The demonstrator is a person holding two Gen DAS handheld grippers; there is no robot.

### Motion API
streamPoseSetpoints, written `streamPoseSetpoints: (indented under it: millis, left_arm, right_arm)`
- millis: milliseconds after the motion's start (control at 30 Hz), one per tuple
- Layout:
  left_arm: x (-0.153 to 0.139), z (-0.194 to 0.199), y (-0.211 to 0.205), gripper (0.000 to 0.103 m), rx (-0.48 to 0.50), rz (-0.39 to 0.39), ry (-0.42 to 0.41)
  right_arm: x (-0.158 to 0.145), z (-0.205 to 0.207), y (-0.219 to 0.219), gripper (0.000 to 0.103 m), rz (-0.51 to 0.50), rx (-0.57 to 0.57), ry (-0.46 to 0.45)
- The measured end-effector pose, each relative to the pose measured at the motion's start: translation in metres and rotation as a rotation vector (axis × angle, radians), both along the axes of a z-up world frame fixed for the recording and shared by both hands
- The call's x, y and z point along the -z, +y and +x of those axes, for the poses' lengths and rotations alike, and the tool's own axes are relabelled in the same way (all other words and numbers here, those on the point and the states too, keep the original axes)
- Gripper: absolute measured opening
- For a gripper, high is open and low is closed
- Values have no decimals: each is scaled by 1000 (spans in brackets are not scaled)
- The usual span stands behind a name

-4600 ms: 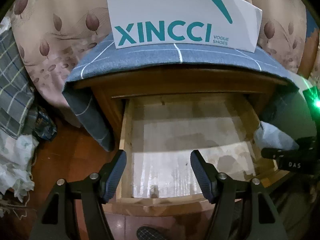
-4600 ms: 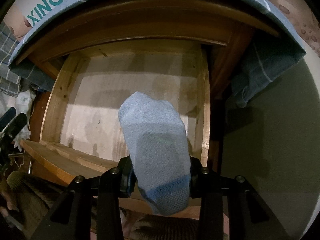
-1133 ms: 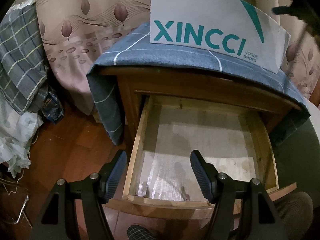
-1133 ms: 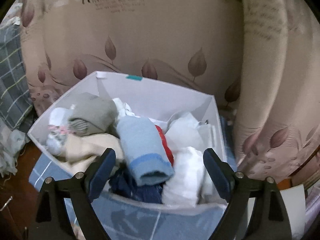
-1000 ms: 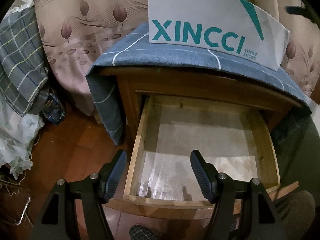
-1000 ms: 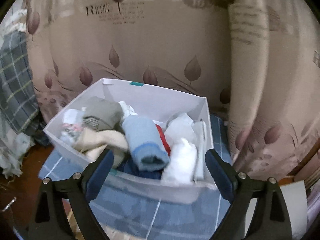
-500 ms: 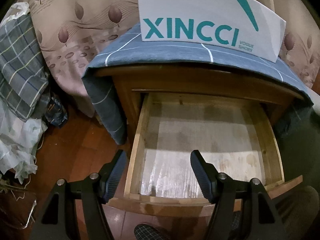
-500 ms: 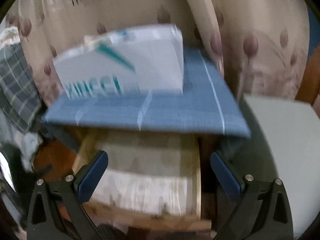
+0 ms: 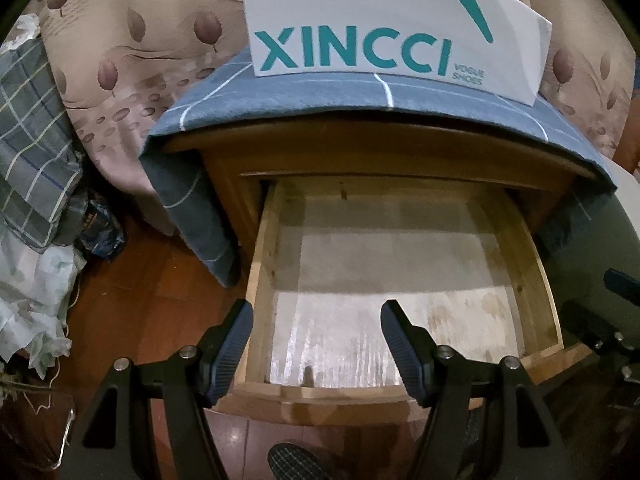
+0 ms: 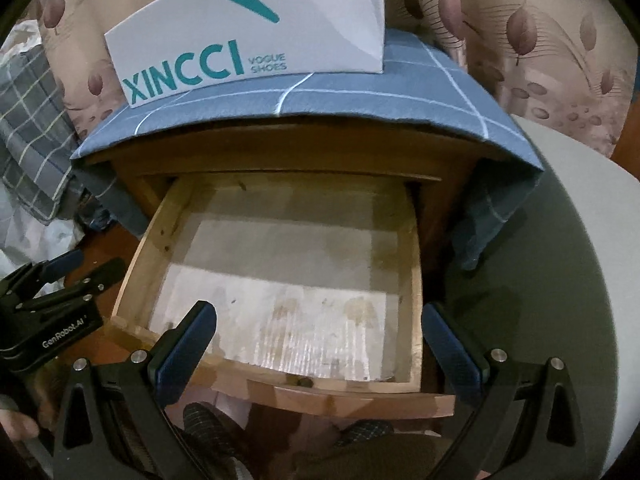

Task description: Take underwear out of drawer

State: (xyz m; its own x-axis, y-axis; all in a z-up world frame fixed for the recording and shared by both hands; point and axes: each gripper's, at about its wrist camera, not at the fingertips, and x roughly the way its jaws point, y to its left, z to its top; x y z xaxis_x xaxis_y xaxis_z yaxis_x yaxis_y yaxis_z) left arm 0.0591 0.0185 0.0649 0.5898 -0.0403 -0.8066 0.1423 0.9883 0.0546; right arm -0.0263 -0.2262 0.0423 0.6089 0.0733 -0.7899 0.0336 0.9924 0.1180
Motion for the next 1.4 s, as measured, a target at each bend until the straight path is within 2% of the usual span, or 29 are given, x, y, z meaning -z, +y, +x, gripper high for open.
streamPoseSetpoints:
  millis: [433, 1400]
  left_arm:
    - [4, -9, -9, 68, 32, -25, 27]
    - [5, -7, -10, 68, 38, -34, 28]
  right_arm:
    - [11, 3, -4, 102, 24, 17, 35]
    - [16, 6, 5, 101, -30, -2, 61]
